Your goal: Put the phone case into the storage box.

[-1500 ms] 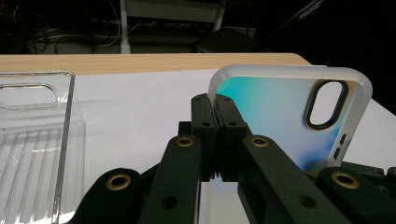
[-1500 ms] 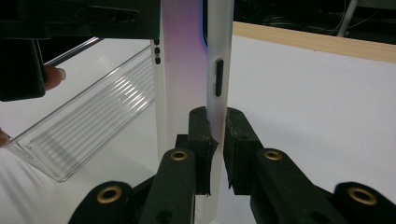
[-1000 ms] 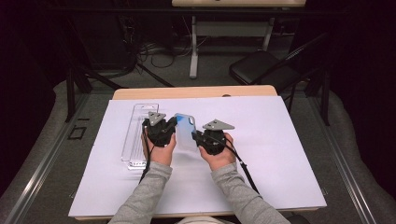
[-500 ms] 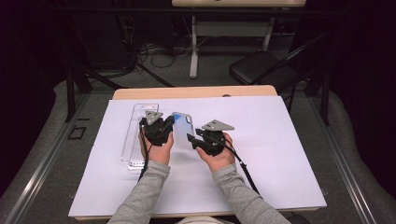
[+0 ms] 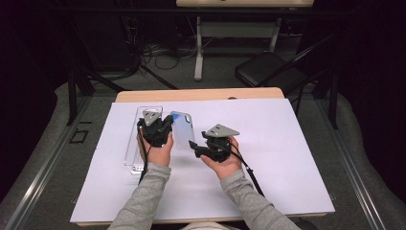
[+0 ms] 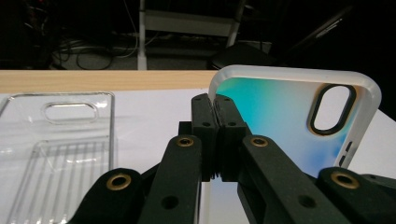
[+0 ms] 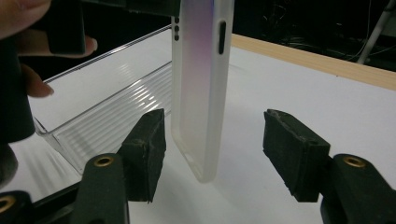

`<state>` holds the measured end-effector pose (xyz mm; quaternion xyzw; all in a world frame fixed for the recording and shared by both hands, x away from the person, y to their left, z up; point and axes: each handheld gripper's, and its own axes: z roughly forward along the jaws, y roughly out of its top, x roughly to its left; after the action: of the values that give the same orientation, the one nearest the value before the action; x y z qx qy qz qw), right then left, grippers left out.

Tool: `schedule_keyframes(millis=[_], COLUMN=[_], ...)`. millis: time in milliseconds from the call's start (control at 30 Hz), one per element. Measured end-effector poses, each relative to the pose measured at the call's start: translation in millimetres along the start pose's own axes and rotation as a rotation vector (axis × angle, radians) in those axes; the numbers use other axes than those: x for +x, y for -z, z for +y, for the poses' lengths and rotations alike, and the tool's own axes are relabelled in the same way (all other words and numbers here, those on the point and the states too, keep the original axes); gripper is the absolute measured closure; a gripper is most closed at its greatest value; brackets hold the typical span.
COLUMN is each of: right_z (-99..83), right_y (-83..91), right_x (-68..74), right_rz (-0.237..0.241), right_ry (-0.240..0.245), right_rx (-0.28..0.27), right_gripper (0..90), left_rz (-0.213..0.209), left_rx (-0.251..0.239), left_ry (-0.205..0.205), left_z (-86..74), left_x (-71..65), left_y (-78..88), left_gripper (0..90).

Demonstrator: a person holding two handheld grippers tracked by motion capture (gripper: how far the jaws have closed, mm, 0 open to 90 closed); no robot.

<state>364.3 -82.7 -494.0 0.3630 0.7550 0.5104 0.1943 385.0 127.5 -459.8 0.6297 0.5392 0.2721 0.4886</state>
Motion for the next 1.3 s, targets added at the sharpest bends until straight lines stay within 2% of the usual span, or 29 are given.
schedule_keyframes(millis=[67,200,267,467,567,700,967,1100,1300], right_z=[0.3,0.2,0.7,1.8,2.6,3.0,2.2,0.3,-1.1], right_y=[1.0,3.6,5.8,12.4,15.8,20.3,28.3,30.9,33.8], right_x=[0.2,-0.2,-0.6,-3.9,-5.9,-9.2,-20.4,-23.6,-26.2], right_rz=[0.002,0.014,0.006,-0.014,-0.029,-0.041,-0.057,-0.072,-0.061], right_ry=[0.032,0.049,0.058,0.064,0.067,0.062,0.018,0.016,0.0], right_rx=[0.009,0.042,0.045,0.002,0.0,0.001,0.004,0.001,0.002], right_gripper=[39.3,40.2,40.5,41.9,41.4,40.9,38.5,34.8,28.8], left_rz=[0.008,0.021,0.027,0.058,0.069,0.09,0.14,0.163,0.202], left_rx=[-0.004,-0.01,-0.015,-0.031,-0.036,-0.043,-0.063,-0.066,-0.057], left_ry=[-0.003,-0.005,-0.002,-0.004,-0.003,0.001,0.003,0.006,0.0], left_z=[3.2,10.4,14.7,27.2,32.0,37.8,52.4,59.5,68.7], left_x=[1.8,5.0,6.6,12.9,16.5,23.2,37.8,44.9,54.8], left_y=[0.9,3.2,4.7,8.9,10.1,12.5,17.3,15.9,11.9], left_gripper=[89.1,89.0,89.1,89.0,89.0,89.1,89.0,89.0,89.0])
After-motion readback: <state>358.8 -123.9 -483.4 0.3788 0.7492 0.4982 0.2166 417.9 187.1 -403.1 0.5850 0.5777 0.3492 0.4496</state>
